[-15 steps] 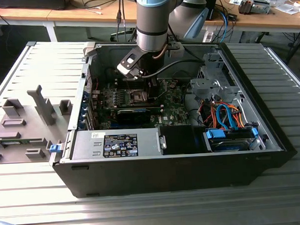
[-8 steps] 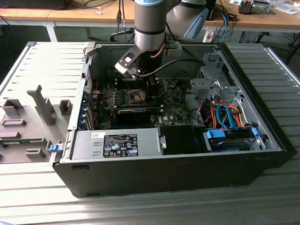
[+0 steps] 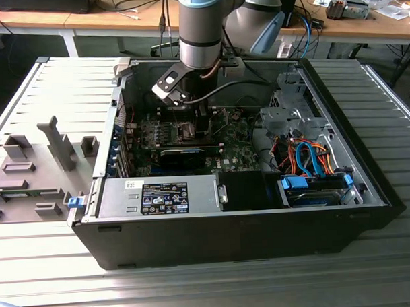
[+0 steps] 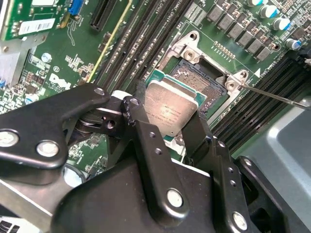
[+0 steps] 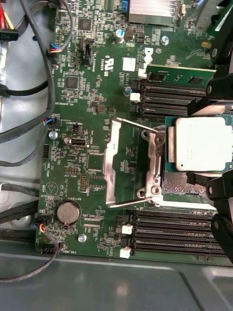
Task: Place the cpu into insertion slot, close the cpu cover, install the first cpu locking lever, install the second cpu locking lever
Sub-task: 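Place the cpu into insertion slot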
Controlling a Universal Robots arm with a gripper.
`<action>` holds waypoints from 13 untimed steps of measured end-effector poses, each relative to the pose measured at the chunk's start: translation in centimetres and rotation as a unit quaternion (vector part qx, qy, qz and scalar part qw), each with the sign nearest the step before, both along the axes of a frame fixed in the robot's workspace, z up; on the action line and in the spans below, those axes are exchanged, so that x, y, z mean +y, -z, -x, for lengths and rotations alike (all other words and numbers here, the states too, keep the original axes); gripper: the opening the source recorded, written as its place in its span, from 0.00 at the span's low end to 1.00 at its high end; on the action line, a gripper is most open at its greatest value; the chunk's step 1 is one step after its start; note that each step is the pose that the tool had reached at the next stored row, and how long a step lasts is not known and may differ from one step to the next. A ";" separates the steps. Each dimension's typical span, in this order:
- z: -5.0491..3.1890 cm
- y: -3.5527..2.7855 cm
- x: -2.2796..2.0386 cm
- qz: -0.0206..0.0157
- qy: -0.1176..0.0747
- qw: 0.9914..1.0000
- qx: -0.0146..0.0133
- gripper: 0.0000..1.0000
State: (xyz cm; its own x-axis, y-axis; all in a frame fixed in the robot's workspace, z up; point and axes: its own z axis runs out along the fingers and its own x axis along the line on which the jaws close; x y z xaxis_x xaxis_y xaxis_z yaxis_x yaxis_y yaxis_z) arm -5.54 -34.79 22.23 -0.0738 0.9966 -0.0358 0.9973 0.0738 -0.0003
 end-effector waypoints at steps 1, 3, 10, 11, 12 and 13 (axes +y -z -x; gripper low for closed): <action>0.04 0.05 0.05 0.000 0.004 1.000 0.000 0.54; 0.08 0.13 0.15 0.000 0.008 1.000 0.000 0.54; 0.40 0.32 0.99 -0.003 0.011 1.000 0.000 0.54; 0.42 0.37 1.02 -0.005 0.012 1.000 0.000 0.54; 0.45 0.42 1.03 -0.006 0.013 1.000 0.000 0.54; 0.48 0.59 1.10 -0.007 0.015 1.000 0.000 0.54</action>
State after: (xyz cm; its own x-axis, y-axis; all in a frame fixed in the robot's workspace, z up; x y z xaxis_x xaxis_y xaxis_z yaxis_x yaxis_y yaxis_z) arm -6.02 -33.69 21.64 -0.0432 0.9988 -0.0226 0.9991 0.0433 0.0004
